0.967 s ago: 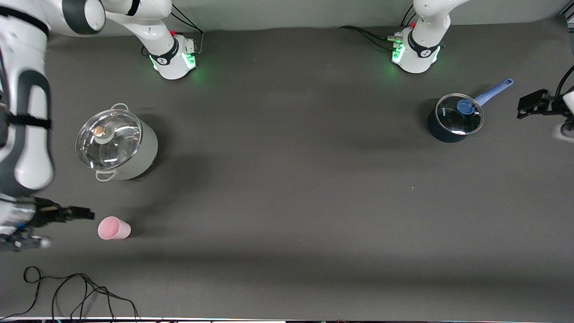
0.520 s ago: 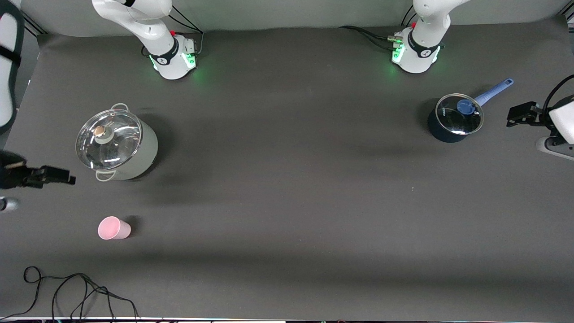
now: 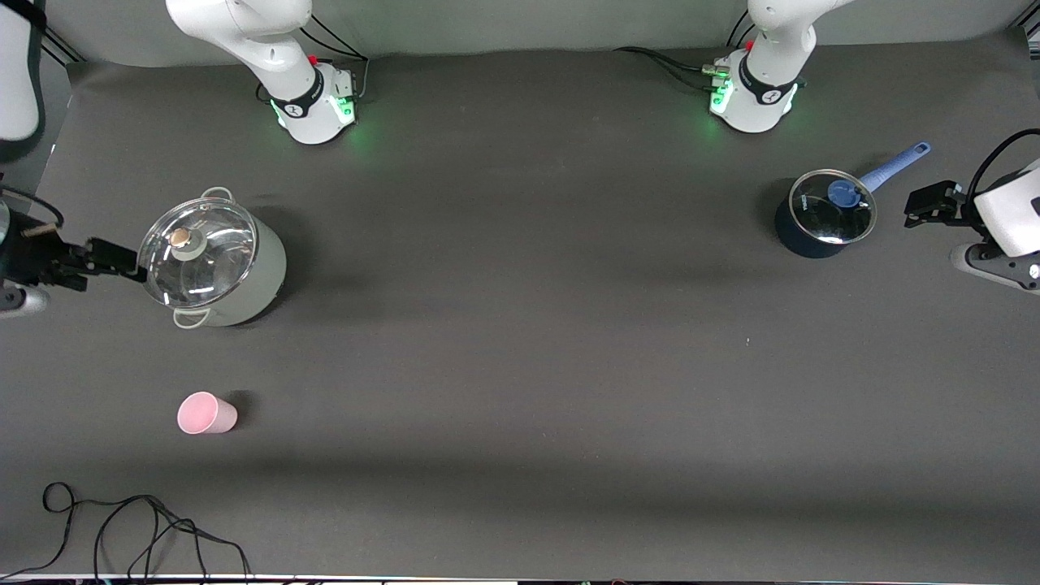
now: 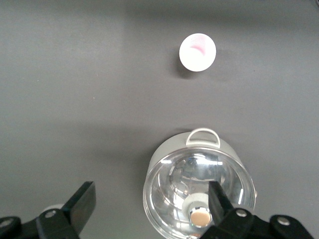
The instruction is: Transfer pink cup from left to right arm
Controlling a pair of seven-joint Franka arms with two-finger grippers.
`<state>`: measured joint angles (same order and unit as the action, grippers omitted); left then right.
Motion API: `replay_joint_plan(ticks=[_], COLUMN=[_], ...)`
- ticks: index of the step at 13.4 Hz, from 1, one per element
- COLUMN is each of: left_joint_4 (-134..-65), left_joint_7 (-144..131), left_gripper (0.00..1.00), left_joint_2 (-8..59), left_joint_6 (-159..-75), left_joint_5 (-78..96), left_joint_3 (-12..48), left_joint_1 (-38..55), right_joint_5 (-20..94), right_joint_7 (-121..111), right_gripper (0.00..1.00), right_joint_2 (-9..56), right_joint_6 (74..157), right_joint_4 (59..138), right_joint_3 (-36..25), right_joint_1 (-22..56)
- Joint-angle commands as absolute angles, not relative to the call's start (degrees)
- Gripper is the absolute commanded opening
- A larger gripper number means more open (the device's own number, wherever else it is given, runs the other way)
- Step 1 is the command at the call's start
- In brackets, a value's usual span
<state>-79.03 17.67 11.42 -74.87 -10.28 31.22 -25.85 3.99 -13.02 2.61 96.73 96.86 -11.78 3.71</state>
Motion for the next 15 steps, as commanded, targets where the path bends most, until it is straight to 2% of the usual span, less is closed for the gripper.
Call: replay_joint_plan(ticks=[1, 4, 5, 8, 10, 11, 13, 15], left_joint_4=[-78.4, -79.19, -79.19, -79.19, -79.62, -81.2, -86.8, -95.14], left_joint_7=[17.84, 17.93, 17.93, 17.75, 13.83, 8.32, 1.95, 1.41], left_gripper=[1.0, 1.0, 1.0, 1.0, 1.0, 1.0, 1.0, 1.0], left_joint_2=[11.34, 10.9, 10.55, 9.85, 9.06, 7.75, 4.15, -0.85], left_joint_6=[-73.48, -73.65, -73.74, -74.0, -74.7, -75.49, -79.52, -86.8], left_joint_5=[-10.99, -10.9, -10.03, -1.96, -0.62, -0.7, -1.14, -1.41], left_joint_3=[30.94, 29.63, 26.75, 9.64, 2.49, 1.5, 1.67, 1.67], left_joint_1=[-25.84, -25.06, -22.26, -9.97, -2.76, -0.55, 1.22, 2.28], right_joint_5=[2.99, 2.9, 2.9, 2.9, 2.81, 1.68, 1.58, 1.49], right_joint_7=[-11.61, -10.99, -10.9, -10.9, -7.5, -5.47, -5.1, -4.05], right_gripper=[1.0, 1.0, 1.0, 1.0, 1.0, 1.0, 1.0, 1.0], right_joint_2=[-1.32, -0.62, -0.35, -0.35, -0.26, -0.35, -0.53, -0.62], right_joint_6=[98.35, 98.53, 98.53, 98.44, 98.61, 98.53, 98.44, 98.26], right_joint_4=[100.46, 99.41, 99.06, 98.53, 98.26, 98.09, 97.74, 97.56], right_joint_3=[-11.78, -11.6, -11.6, -11.51, -11.34, -10.03, -1.89, 0.35], right_joint_1=[4.22, 4.22, 4.22, 4.22, 4.22, 3.26, -4.35, -6.15])
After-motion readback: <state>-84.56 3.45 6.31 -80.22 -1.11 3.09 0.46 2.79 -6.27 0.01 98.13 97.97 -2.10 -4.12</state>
